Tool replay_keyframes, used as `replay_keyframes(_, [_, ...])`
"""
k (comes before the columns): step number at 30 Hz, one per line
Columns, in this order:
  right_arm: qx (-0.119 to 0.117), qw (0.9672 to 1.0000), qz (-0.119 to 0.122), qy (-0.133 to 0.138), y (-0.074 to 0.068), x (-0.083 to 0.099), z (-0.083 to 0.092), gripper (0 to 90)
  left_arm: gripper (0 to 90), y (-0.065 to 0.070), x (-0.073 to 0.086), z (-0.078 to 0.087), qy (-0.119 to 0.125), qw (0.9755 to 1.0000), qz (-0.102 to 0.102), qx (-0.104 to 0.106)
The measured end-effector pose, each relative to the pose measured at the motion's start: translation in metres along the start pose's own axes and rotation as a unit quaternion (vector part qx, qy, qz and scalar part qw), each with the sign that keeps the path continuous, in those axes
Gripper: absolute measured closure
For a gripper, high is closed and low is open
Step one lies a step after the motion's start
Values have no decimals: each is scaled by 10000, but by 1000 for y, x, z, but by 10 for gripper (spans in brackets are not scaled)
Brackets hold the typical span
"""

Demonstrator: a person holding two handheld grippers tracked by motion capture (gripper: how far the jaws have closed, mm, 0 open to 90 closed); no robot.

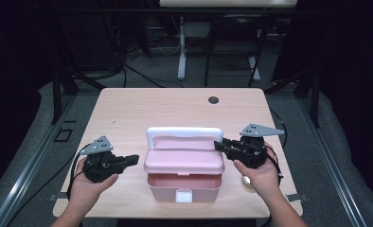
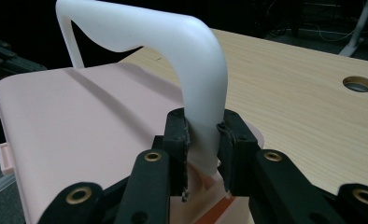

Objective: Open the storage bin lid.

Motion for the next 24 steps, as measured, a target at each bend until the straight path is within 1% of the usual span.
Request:
replay_keyframes(1, [0,10000,0,0,0,0,0,741,897,0,0,0,0,10000,0,0])
replay_keyframes(2, [5,10000,0,4,0,0,0,741,896,1,5,-3,-11,10000,18,68])
replay_keyframes(6, [7,10000,1,-6,0,0,0,741,897,5,10,-8,-58,9998,29,172])
replay_keyframes(12, [-2,10000,8,-11,0,1,0,741,898,11,15,-18,-158,9996,-11,251])
replay_keyframes(13, [-3,10000,6,-12,0,1,0,741,898,12,15,-19,-158,9995,7,259])
replay_keyframes(17, [0,10000,6,-5,-1,2,0,741,898,18,16,-24,-192,9992,-44,336])
replay_keyframes(20, [-8,10000,8,-25,-1,2,0,741,898,22,16,-28,-241,9989,-132,374])
replay_keyframes(24, [-20,10000,1,-23,-1,3,0,741,898,27,17,-33,-290,9984,-172,454])
Point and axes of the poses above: each handheld gripper's, and its own axes: z roughly backward along the jaws, x roughly out of its underside, y roughly to its right, the point moved 5 cm from there along -z, roughly forward along the jaws, and after that the axes turned 8 degrees about x, right-handed, at the moved point
